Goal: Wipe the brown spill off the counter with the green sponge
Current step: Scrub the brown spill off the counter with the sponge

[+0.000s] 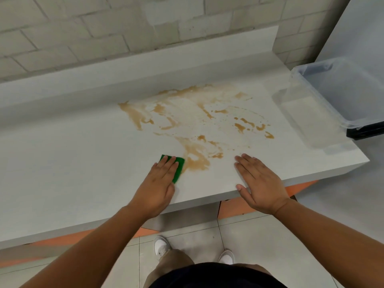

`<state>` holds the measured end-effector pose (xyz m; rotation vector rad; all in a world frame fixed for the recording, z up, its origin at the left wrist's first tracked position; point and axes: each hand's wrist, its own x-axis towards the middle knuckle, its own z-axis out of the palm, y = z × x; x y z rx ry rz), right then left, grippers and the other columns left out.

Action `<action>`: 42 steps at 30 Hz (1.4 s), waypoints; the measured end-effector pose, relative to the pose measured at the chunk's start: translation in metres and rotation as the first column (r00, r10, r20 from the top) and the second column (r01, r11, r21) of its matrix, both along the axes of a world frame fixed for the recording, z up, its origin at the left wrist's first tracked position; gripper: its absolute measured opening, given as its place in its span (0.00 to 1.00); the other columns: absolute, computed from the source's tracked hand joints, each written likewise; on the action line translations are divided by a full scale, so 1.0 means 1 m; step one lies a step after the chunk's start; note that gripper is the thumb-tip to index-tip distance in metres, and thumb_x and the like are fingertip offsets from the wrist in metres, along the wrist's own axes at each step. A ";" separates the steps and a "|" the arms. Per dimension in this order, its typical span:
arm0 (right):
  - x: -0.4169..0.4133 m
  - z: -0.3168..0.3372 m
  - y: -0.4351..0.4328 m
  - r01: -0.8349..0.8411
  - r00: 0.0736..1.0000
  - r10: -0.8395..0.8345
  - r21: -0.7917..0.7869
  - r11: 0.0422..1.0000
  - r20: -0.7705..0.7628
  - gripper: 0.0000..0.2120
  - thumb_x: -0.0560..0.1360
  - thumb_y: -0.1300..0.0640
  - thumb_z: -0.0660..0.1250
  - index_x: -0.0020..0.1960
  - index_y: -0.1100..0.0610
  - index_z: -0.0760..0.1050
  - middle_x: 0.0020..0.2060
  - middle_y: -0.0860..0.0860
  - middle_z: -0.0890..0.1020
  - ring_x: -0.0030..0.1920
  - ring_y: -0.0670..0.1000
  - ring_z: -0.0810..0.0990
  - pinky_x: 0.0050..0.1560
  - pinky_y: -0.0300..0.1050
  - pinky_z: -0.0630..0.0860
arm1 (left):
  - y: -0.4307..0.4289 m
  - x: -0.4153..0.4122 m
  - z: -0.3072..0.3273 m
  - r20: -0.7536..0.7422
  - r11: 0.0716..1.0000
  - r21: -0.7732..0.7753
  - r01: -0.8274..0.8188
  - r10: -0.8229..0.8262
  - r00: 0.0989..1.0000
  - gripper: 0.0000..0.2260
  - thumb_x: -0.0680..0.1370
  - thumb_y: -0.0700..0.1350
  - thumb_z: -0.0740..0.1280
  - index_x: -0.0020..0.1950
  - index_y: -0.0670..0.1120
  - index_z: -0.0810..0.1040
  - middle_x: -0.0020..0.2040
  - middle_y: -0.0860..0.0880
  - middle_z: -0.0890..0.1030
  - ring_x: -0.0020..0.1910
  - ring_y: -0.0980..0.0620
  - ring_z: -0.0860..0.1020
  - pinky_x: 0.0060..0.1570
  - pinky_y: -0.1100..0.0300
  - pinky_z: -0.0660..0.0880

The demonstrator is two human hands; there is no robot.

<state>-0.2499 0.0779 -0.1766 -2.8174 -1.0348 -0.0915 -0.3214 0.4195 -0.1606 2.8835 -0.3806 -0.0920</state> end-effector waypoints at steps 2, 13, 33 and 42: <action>0.000 -0.001 0.000 0.005 1.000 -0.005 -0.011 1.000 -0.001 0.31 0.81 0.42 0.50 0.76 0.61 0.62 0.76 0.56 0.62 0.78 0.54 0.55 0.75 0.54 0.59 | 0.014 0.002 0.000 -0.006 0.999 0.004 -0.038 0.038 0.999 0.27 0.81 0.51 0.47 0.81 0.45 0.54 0.81 0.49 0.53 0.80 0.52 0.44 0.78 0.48 0.48; -0.002 -0.004 0.001 0.028 0.999 -0.028 -0.019 0.999 0.017 0.31 0.81 0.42 0.50 0.76 0.61 0.60 0.77 0.55 0.61 0.78 0.53 0.55 0.76 0.52 0.56 | -0.019 -0.007 -0.001 0.024 0.994 0.002 -0.105 0.105 0.994 0.27 0.82 0.51 0.44 0.81 0.45 0.53 0.81 0.49 0.52 0.80 0.52 0.44 0.79 0.51 0.45; -0.002 -0.008 0.003 0.059 0.998 -0.059 0.004 0.998 0.033 0.31 0.80 0.43 0.53 0.76 0.60 0.62 0.76 0.55 0.62 0.78 0.52 0.56 0.76 0.51 0.56 | -0.020 -0.014 -0.001 -0.006 0.992 -0.011 -0.129 0.129 0.992 0.28 0.81 0.52 0.44 0.81 0.44 0.54 0.81 0.48 0.52 0.80 0.51 0.45 0.79 0.49 0.47; -0.002 -0.006 0.004 0.060 0.998 -0.059 -0.013 0.998 0.030 0.31 0.80 0.42 0.52 0.76 0.59 0.61 0.77 0.54 0.61 0.78 0.52 0.55 0.77 0.50 0.53 | -0.059 0.003 0.003 -0.027 0.996 0.054 -0.076 0.078 0.997 0.28 0.81 0.52 0.43 0.81 0.46 0.51 0.81 0.48 0.50 0.80 0.49 0.42 0.78 0.46 0.47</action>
